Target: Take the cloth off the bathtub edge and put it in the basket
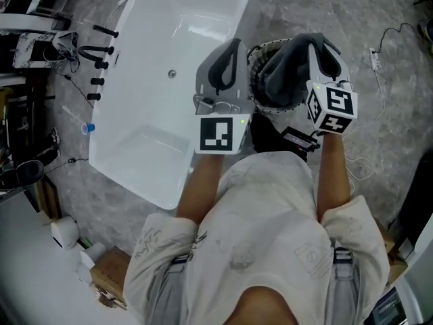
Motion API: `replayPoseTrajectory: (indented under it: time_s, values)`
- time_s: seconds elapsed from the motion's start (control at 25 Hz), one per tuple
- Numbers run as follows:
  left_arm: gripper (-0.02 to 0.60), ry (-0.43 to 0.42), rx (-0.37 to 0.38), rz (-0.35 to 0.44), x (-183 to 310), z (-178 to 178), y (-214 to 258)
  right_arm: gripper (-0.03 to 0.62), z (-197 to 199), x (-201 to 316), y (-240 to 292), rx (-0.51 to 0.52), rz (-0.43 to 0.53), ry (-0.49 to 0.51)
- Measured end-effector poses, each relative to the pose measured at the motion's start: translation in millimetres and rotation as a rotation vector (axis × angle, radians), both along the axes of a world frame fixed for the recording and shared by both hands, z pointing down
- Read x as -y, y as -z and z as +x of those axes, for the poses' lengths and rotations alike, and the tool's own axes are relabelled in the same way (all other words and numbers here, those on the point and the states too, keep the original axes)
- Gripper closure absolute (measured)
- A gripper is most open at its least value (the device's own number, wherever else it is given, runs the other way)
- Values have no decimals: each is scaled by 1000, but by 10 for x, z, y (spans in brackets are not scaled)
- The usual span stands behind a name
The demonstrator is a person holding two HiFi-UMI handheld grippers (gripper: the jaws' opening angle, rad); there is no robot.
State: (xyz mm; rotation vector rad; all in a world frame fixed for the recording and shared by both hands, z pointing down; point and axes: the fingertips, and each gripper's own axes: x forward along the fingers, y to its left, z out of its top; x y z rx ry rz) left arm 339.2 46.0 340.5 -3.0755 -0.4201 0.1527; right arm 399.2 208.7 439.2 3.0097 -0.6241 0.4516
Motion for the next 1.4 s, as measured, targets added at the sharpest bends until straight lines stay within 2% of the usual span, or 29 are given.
replayPoseTrajectory:
  time_s: [0.12,0.36,0.52,0.68,0.8,0.96,1.4]
  values:
    - [584,1,3,2,-9,32,-20,526,79,12,-527,114,11,22]
    - [584,-2,23,7,-46,27,-99,526,64,19,-1538,309,-66,26]
    - [584,4,31,4,-28,15,-124,526,-2,102,-2126,462,-74,39]
    - [584,13,25,-3,-4,8,-112,525,-101,204,-2656,596,-158,97]
    - [584,10,25,5,4,12,-114,525,-127,236,-2891,641,-179,94]
    - [584,17,34,4,37,5,-146,525,-148,286,-3096,649,-200,82]
    - [584,34,43,-2,126,3,-187,525,-285,312,-3312,723,-209,50]
